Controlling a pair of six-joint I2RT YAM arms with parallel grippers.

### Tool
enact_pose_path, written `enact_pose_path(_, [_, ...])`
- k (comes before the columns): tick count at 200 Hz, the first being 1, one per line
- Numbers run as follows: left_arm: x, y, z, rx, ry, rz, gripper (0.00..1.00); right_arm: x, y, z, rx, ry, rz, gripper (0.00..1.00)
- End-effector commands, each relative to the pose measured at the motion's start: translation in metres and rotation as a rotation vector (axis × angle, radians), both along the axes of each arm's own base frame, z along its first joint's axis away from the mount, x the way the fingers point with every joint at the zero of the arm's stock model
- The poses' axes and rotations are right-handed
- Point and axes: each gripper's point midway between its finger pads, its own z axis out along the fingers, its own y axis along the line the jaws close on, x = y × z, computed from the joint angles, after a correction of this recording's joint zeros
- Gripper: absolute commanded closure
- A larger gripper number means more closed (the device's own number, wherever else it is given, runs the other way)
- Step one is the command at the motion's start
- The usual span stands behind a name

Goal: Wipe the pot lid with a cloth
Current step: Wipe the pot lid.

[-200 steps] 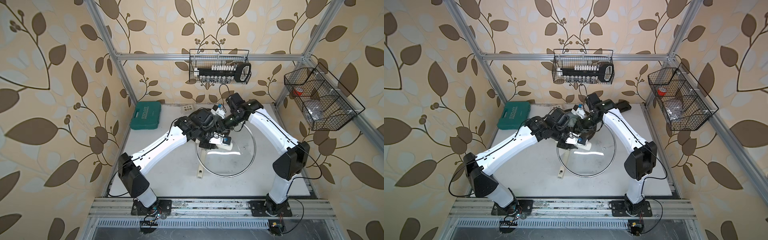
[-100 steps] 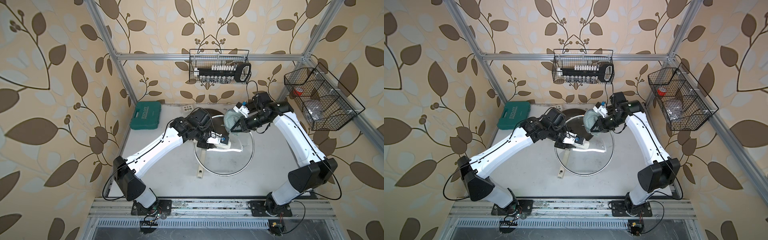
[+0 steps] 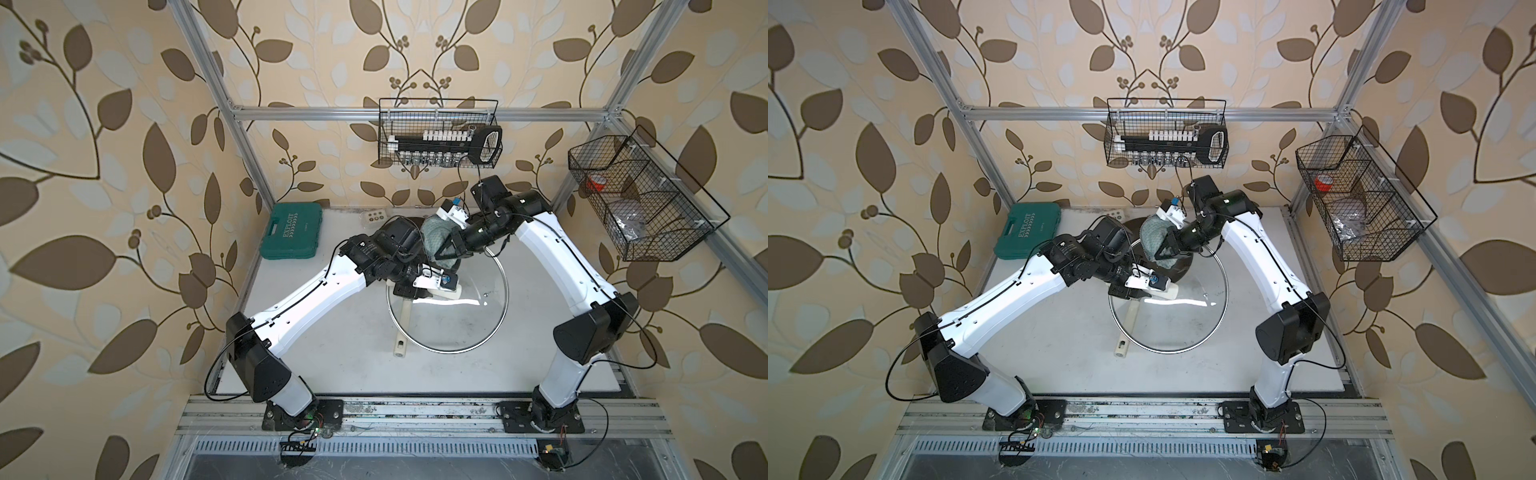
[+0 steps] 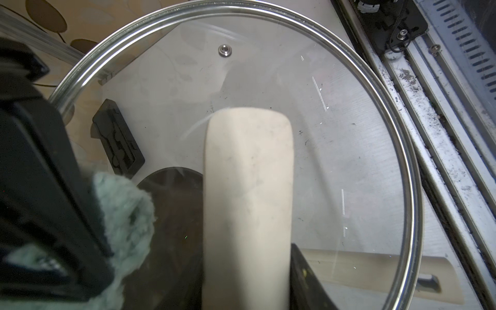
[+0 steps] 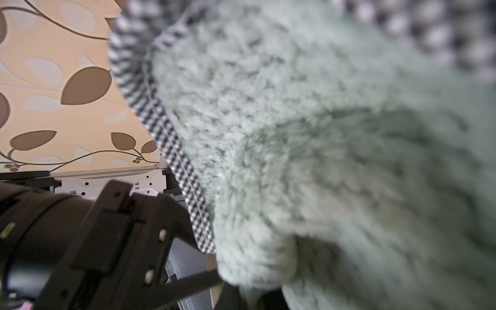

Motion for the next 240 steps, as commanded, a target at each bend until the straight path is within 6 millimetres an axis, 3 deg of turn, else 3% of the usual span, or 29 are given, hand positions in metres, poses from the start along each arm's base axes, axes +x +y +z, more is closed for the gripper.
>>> enact_pose_path(1, [-0.008, -0.018, 0.102, -0.279, -0.221, -0.088, 1.00, 0.012, 0.024, 0.000, 0.043, 0.014, 0.014, 1.00])
enact_pose_path(34, [-0.005, -0.020, 0.103, -0.289, -0.232, -0.084, 1.00, 0.020, 0.049, -0.004, 0.064, 0.033, 0.045, 1.00])
enact_pose_path(69, [0.000, -0.019, 0.100, -0.293, -0.232, -0.061, 1.00, 0.020, 0.049, -0.005, 0.065, 0.038, 0.046, 1.00])
enact_pose_path(99, [0.010, -0.014, 0.097, -0.320, -0.204, -0.030, 1.00, 0.014, 0.029, -0.008, 0.054, 0.051, 0.026, 1.00])
enact_pose_path(105, [0.006, -0.007, 0.109, -0.344, -0.227, -0.025, 1.00, 0.013, 0.023, -0.009, 0.052, 0.054, 0.017, 1.00])
enact_pose_path(180, [0.022, 0.016, 0.113, -0.372, -0.219, 0.070, 1.00, -0.020, -0.054, -0.007, 0.024, 0.062, -0.074, 1.00])
enact_pose_path(210, [0.023, 0.017, 0.114, -0.389, -0.209, 0.097, 1.00, -0.026, -0.062, -0.003, 0.011, 0.056, -0.082, 1.00])
enact_pose_path(240, [0.021, 0.016, 0.115, -0.397, -0.176, 0.106, 1.00, -0.014, -0.051, 0.002, 0.040, 0.047, -0.080, 1.00])
